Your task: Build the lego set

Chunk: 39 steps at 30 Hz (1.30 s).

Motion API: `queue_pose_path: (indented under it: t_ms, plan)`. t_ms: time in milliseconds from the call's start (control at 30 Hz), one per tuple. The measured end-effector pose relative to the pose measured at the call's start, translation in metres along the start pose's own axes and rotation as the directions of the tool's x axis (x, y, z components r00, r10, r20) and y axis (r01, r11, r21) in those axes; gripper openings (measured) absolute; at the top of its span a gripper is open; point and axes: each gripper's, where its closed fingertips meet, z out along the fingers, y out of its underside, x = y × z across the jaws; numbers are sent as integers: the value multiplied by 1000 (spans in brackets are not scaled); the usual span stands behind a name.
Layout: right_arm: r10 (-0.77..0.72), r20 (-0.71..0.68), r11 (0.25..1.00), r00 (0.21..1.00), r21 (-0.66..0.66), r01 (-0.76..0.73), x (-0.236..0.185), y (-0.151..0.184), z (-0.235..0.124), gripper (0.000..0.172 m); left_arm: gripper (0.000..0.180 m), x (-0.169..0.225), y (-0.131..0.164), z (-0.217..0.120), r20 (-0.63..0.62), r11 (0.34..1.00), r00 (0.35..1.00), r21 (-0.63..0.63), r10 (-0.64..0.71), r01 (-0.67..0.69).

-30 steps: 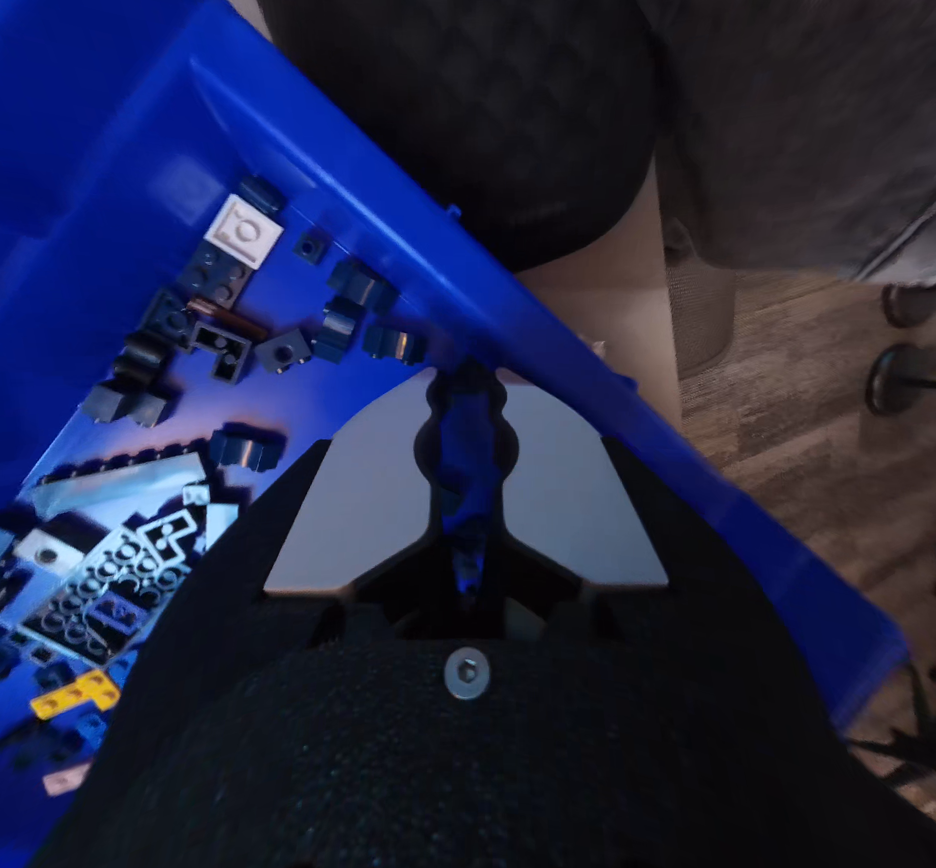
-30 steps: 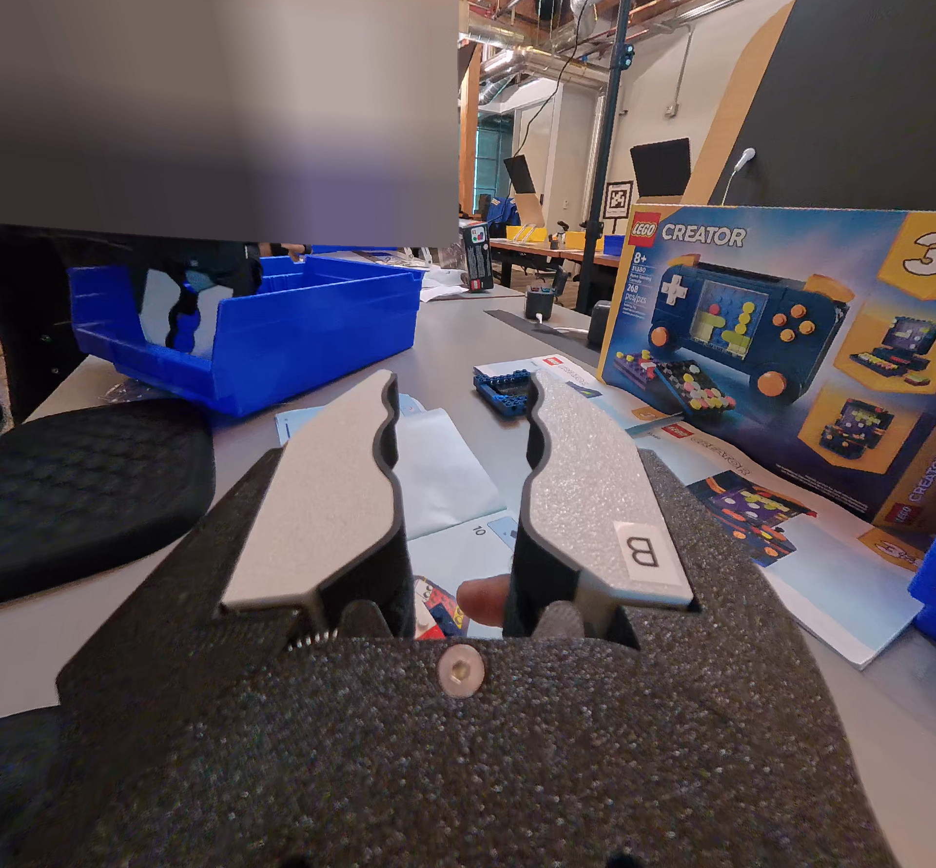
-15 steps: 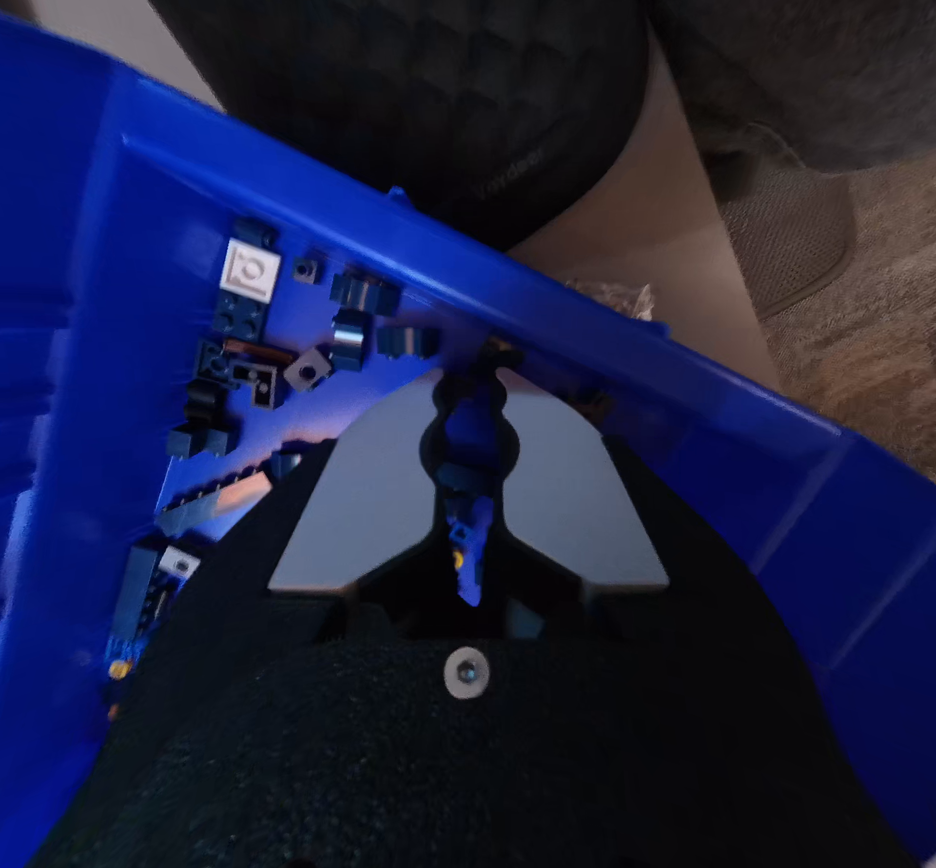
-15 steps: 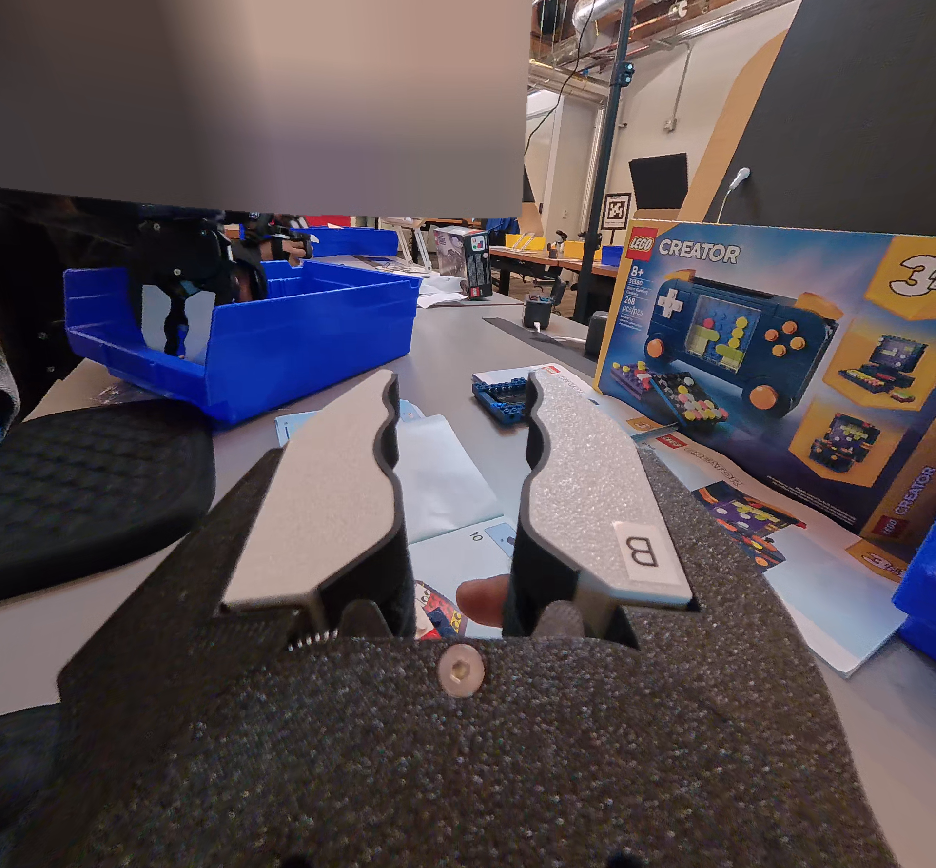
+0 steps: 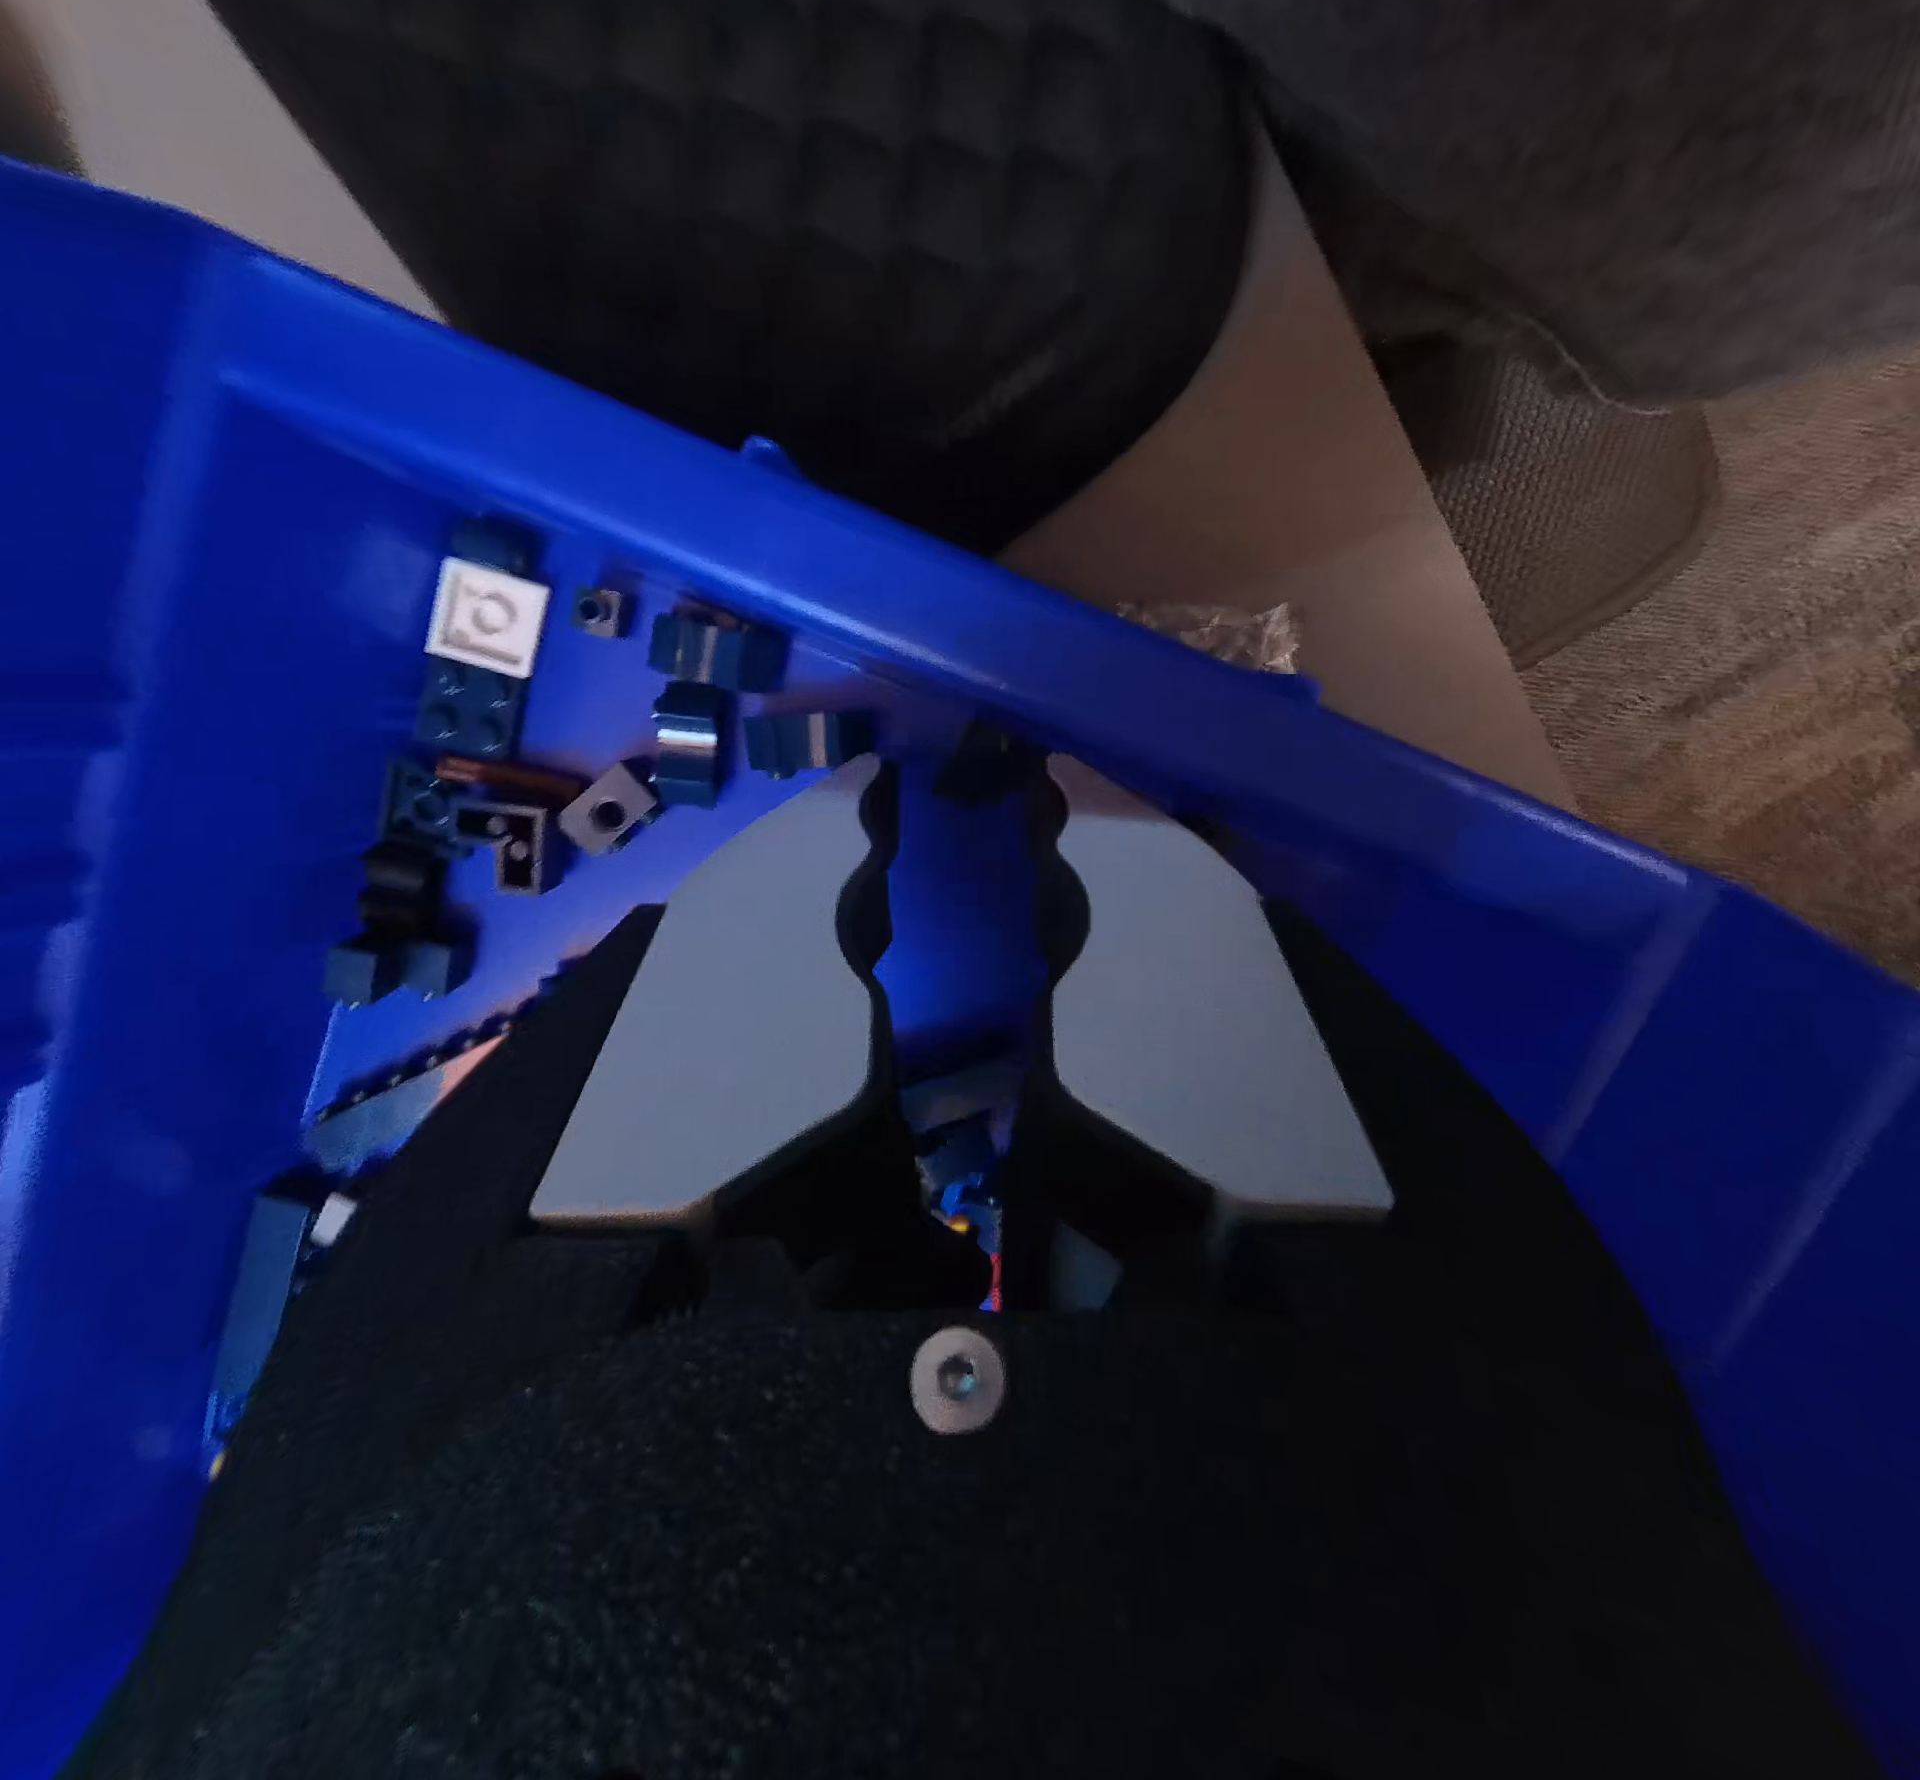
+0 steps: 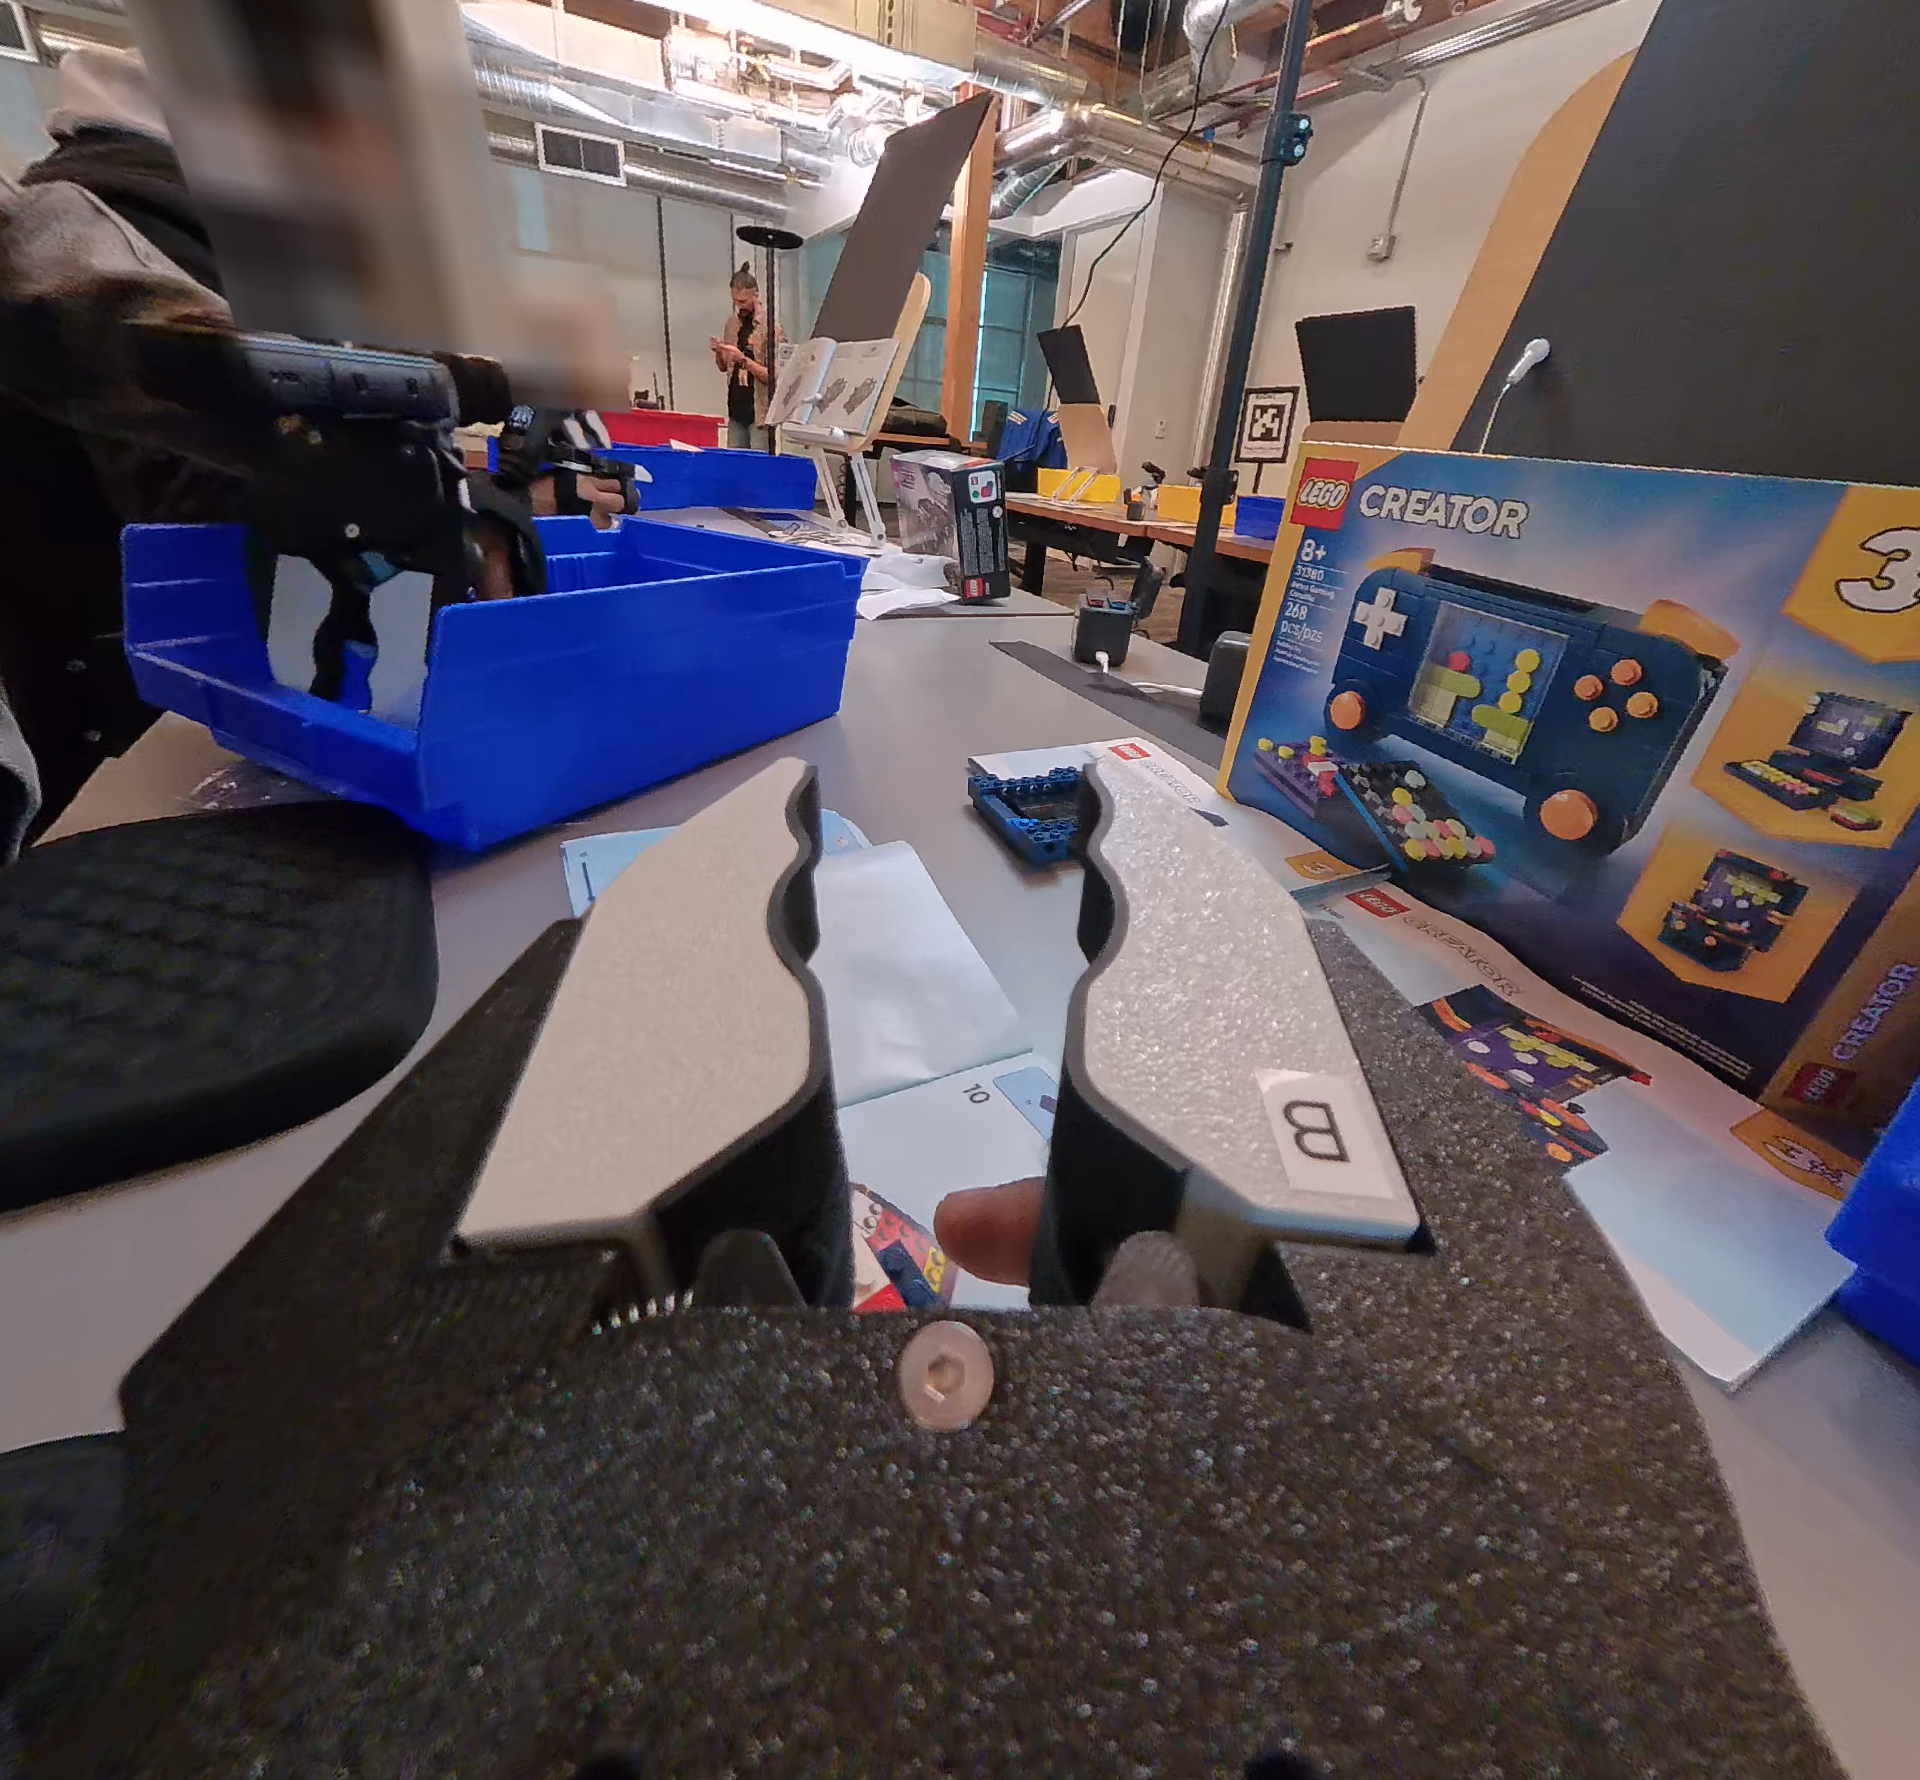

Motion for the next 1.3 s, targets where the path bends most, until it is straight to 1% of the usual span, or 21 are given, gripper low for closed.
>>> queue_pose_path:
  t_ms: [100,133,200,300,367,400,433,467,500,600,700,867,967,1033,1167,1233,1300]
  plan:
    - [-6,-7,1000,1000,-8,6,1,1,0,47,25,3,1,4,-41,1000,999,0,16,-16]
    - [-7,-7,1000,1000,-11,7,1,2,0,47,22,3,1,4,-52,1000,998,4,19,-19]
    - [-12,-7,1000,1000,-18,12,1,3,1,47,8,7,-1,6,-83,1000,996,13,25,-24]
    - [-20,-5,999,1000,-26,20,0,4,1,47,3,9,2,4,-125,999,991,-9,-46,45]
    - [-16,-3,1000,1000,-21,16,0,3,1,47,5,2,13,-4,-80,995,994,-67,-80,74]
    - [-14,-4,1000,1000,-17,13,0,3,1,47,9,-2,13,-11,-47,993,993,-55,-105,102]
    - [-12,-5,1000,1000,-14,12,1,2,0,47,17,-5,9,-17,-28,990,989,-12,-143,143]
    - [-12,-5,1000,1000,-12,12,1,2,0,47,21,-6,5,-22,-21,984,984,20,-179,179]
    - [-13,-4,1000,1000,-9,13,0,1,0,47,21,-6,5,-25,-12,980,980,24,-199,199]
    - [-15,1,1000,1000,-8,15,-1,0,0,47,24,-10,15,-24,51,976,976,-28,-214,215]
    - [-20,5,1000,1000,-6,20,-2,-1,0,46,24,-10,17,-16,40,962,962,-35,-270,271]
    - [-28,4,1000,1000,-4,28,-2,-2,0,46,26,-9,25,-6,42,948,951,-78,-305,308]
    - [-28,7,1000,1000,-3,28,-3,-2,0,46,21,-7,23,-4,36,947,948,-48,-316,318]
    - [-29,7,1000,1000,-3,29,-3,-2,0,46,21,-7,23,-4,40,950,951,-48,-307,309]
    - [-29,8,1000,1000,3,29,-3,-3,-1,46,19,-8,24,-7,39,941,942,-38,-334,336]
    - [-25,11,1000,1000,10,25,-3,-5,-1,46,19,-15,21,-17,91,930,926,-6,-365,367]
    - [-23,17,1000,1000,17,23,-4,-7,-1,46,18,-32,15,-36,203,910,887,58,-414,411]
